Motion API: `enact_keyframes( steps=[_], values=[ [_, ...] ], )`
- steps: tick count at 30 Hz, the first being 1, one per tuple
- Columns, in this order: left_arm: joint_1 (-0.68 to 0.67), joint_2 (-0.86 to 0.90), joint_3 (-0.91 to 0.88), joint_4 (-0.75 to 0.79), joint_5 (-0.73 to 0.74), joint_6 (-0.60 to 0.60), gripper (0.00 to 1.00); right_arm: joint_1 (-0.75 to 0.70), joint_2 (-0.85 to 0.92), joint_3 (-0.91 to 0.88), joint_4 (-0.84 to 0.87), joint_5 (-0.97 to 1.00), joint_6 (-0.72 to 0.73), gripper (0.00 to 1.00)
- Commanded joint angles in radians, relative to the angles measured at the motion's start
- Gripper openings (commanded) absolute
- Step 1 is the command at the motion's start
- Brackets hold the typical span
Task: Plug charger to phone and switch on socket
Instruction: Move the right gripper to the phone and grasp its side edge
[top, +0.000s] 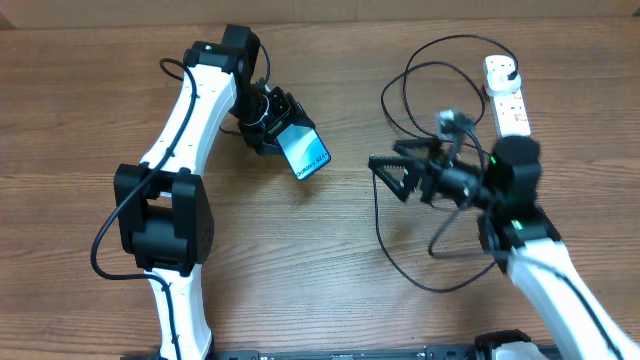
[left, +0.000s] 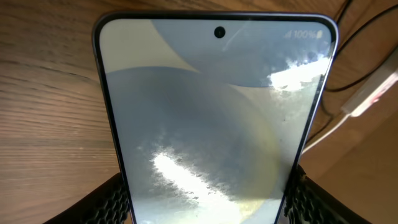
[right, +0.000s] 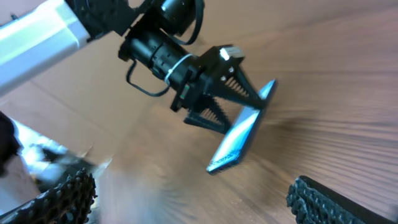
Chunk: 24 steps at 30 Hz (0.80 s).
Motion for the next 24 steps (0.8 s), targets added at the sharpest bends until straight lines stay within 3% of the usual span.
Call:
enact_keyframes(
  steps=[1,6,14,18,24],
  values=[
    [0.0,0.004,0.028,0.011,0.074,-0.13,0.04,0.016,0.164,0.024,0.105,-0.121,0.14,1.0],
    [-0.001,0.004,0.028,0.03,0.045,-0.216,0.04,0.138,0.333,0.024,0.137,0.153,0.312,0.93],
    [-0.024,0.004,0.028,0.024,-0.092,-0.343,0.04,0.267,0.345,0.024,0.15,0.472,0.542,0.84],
    [-0.057,0.004,0.028,0.025,-0.161,-0.406,0.04,0.298,0.345,0.024,0.156,0.546,0.62,0.73],
    [-0.12,0.004,0.028,0.024,-0.243,-0.477,0.04,0.321,0.359,0.024,0.186,0.566,0.685,0.67]
  ],
)
